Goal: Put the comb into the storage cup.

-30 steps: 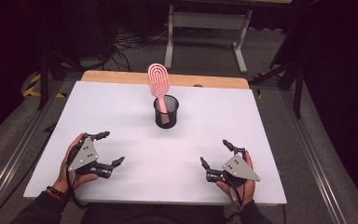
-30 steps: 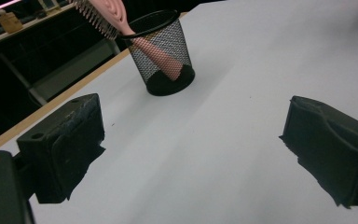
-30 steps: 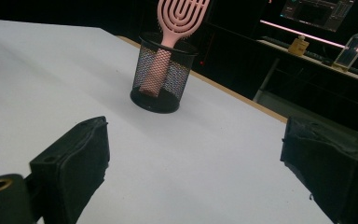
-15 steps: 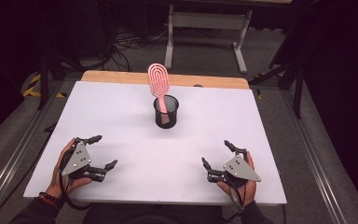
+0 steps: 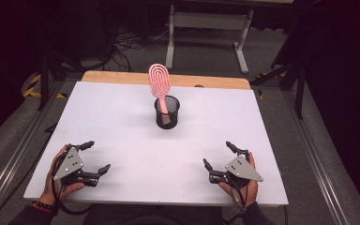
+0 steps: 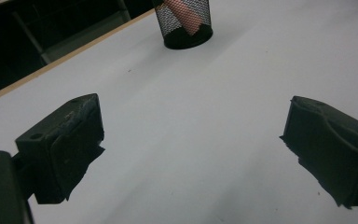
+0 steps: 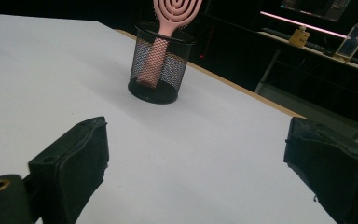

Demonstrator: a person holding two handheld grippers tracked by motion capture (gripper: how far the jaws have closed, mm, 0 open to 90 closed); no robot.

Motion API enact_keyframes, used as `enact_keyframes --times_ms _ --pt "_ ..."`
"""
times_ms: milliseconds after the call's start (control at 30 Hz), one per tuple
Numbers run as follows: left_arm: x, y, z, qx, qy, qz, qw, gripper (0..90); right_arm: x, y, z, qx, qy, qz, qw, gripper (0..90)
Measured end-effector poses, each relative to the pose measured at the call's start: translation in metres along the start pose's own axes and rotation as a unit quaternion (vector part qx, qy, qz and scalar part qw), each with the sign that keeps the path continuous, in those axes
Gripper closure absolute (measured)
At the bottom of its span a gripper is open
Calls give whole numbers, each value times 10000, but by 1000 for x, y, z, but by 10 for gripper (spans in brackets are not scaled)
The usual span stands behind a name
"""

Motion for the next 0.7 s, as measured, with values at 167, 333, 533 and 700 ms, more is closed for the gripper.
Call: enact_keyframes --times_ms 167,333,533,700 --pt "2 -2 2 26 26 1 10000 60 -1 0 -1 -35 47 -19 10000 67" --pt "1 -3 2 46 16 19 10000 60 0 2 -1 -71 83 -72 9999 64" --pt "-3 -2 -2 7 -54 -1 10000 62 1 4 0 -26 77 -117 9999 67" --pt "0 0 -2 -48 -70 -24 10000 59 0 5 3 -21 84 -123 9999 69"
Point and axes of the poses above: each handheld gripper's, and its own axes: x roughly backward along the jaws, y roughly out of its top, z roughly to its left, the point moved 10 cm from there along -x, roughly forward along the jaws, and after that the axes turned 13 degrees about -x, right-handed, at the moved point
